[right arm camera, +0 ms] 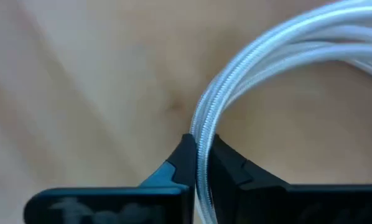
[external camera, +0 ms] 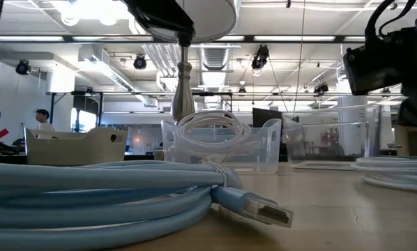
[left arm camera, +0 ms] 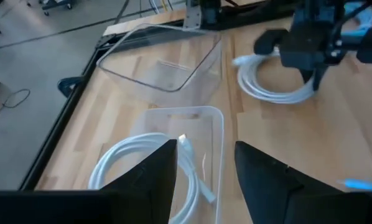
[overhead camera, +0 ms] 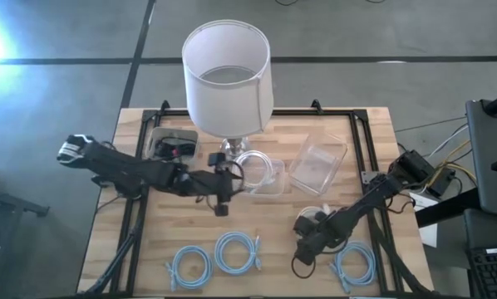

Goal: Pick & Place USB Port
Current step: Put the white USB cable into the left transparent bin

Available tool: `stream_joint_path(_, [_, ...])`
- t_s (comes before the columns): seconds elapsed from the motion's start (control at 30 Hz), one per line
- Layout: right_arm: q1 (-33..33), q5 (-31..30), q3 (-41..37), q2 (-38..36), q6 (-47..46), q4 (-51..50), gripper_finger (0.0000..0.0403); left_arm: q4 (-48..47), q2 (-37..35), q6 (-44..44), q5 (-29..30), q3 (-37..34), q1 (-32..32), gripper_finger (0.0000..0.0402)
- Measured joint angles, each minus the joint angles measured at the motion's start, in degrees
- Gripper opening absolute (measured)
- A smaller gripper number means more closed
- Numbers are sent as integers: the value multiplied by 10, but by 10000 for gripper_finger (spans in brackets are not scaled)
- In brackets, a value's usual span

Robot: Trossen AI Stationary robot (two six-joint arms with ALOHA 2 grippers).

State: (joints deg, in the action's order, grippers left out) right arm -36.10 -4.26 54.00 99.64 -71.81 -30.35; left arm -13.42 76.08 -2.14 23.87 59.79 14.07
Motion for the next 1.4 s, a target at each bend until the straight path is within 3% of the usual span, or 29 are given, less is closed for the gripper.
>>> stream_joint_path(0.2, [-2, 10, 13, -17, 63, 102, 15, -69, -79, 34, 0, -1, 1, 164])
stream_joint_path(0.53, [-2, -50, 136, -20, 254, 78, 14, -91, -112, 68, 0, -2, 1, 163])
stream_joint_path(0.63, [-2, -111, 174, -20, 334, 55, 14, -96, -111, 68, 0, -2, 1, 163])
stream_joint_path(0.83, [15, -333, 209, -20, 481, 48, 14, -95, -111, 68, 0, -2, 1, 163])
stream_joint_path(0.9, [34, -365, 211, -20, 503, 48, 14, -95, -111, 68, 0, -2, 1, 163])
stream_joint_path(1.2, [158, -332, 210, -1, 486, 68, 13, -93, -111, 69, 0, -2, 1, 163])
stream_joint_path(1.4, [191, -328, 209, -2, 434, 69, 13, -92, -111, 69, 0, -2, 1, 163])
